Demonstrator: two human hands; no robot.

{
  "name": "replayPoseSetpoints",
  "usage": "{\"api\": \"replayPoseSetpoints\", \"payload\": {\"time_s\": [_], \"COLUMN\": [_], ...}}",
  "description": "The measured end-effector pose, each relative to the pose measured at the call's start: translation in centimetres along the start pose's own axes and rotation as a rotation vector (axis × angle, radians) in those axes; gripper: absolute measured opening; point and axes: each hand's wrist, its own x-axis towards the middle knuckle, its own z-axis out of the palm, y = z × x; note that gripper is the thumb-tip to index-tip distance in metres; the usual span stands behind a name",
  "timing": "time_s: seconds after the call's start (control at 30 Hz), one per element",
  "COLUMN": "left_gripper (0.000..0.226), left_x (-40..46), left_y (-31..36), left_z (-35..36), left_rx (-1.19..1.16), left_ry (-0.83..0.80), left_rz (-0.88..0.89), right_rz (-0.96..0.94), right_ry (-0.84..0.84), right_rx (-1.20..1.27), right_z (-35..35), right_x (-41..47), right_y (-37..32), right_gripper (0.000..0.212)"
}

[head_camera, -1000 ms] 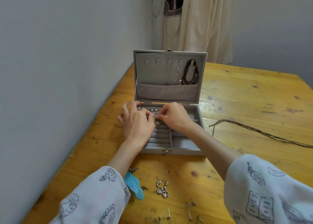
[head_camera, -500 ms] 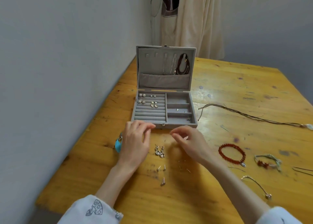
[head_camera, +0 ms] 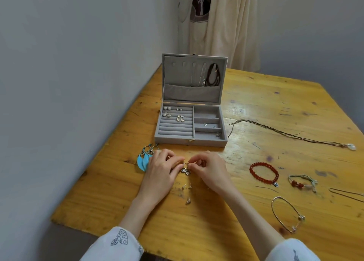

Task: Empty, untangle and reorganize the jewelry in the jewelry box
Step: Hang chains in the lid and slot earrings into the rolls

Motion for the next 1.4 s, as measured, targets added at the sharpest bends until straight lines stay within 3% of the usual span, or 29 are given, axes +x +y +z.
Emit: {"api": "replayPoseSetpoints", "payload": {"time_s": [0.4, 0.7, 0.83, 1.07, 1.23, 1.4], "left_gripper": [0.009, 0.013, 0.011, 0.014, 0.014, 0.011], "left_x": [0.2, 3.3, 7.5, 11.5, 11.8, 12.5], "left_y": [-0.1, 0.4, -1.3, -4.2, -5.3, -5.6], "left_z": [-0.1, -3.4, -4.9, -4.1, -4.8, -4.1], "left_rx": [-0.027, -0.344, -0.362, -0.241, -0.383, -0.106], "left_ry": [0.026, 0.207, 0.157, 0.057, -0.05, -0.083], "left_rz": [0.008, -0.165, -0.201, -0.243, -0.273, -0.32], "right_rz": [0.021, -0.222, -0.307, -0.221, -0.185, -0.149], "right_ry": [-0.018, 0.052, 0.042, -0.117, -0.367, -0.379], "right_rx": [0.098, 0.025, -0.023, -0.083, -0.062, -0.152], "right_z": [-0.7, -2.8, -2.7, -1.2, -2.0, -1.0], "right_x": [0.3, 4.1, 7.1, 12.5, 14.1, 15.6], "right_y": [-0.3, -2.4, -3.4, -4.2, -4.6, -4.6], "right_gripper": [0.007, 0.007, 0.004, 0.014, 0.006, 0.008]}}
